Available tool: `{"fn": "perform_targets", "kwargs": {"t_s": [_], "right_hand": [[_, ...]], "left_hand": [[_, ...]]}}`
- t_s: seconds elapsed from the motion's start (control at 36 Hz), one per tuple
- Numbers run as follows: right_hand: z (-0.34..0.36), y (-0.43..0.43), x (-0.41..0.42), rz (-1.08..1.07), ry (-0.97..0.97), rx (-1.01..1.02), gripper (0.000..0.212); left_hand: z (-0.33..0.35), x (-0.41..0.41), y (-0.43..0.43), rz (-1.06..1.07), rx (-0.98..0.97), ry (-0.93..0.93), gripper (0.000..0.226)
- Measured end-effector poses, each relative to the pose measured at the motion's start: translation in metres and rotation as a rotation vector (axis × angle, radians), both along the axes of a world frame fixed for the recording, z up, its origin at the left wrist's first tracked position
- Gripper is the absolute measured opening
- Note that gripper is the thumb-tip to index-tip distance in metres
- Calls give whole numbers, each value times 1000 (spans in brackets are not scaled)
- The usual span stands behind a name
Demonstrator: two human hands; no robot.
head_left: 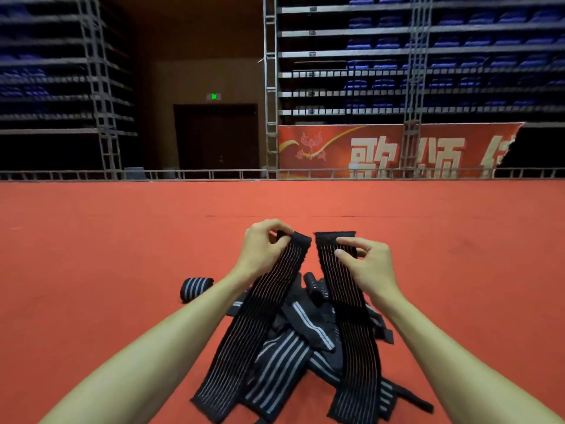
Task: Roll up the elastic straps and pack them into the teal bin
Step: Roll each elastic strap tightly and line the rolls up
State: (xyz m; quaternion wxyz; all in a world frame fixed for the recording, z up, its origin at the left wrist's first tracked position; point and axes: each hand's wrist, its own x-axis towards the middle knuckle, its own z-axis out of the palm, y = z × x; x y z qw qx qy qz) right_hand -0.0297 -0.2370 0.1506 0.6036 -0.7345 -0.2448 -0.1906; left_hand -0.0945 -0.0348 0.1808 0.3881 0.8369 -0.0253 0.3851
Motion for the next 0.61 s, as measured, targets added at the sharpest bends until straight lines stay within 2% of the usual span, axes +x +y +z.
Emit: {"fn": "perform_targets", "kwargs": {"t_s": [0.08,0.19,0.31,0.36,0.47,0.61], "right_hand": [[8,9,-4,40,13,9,21],[17,13,-12,142,45,85,24],[22,12,-22,355,94,163,11],[22,9,-22,350,80,153,8],[18,3,-13,304,75,84,18],[21,-1,-13,338,94,129,22]], "left_hand": [[10,-2,-15,-29,-26,-82,23],[13,-5,-34,-104,-51,-99,30],[4,-6,-44,-236,58,-59,14],[0,-6,-45,-280,73,-23,14],[0,-6,-42,-228,40,-44,20],[4,2,-26,-129,81,-42,24]]}}
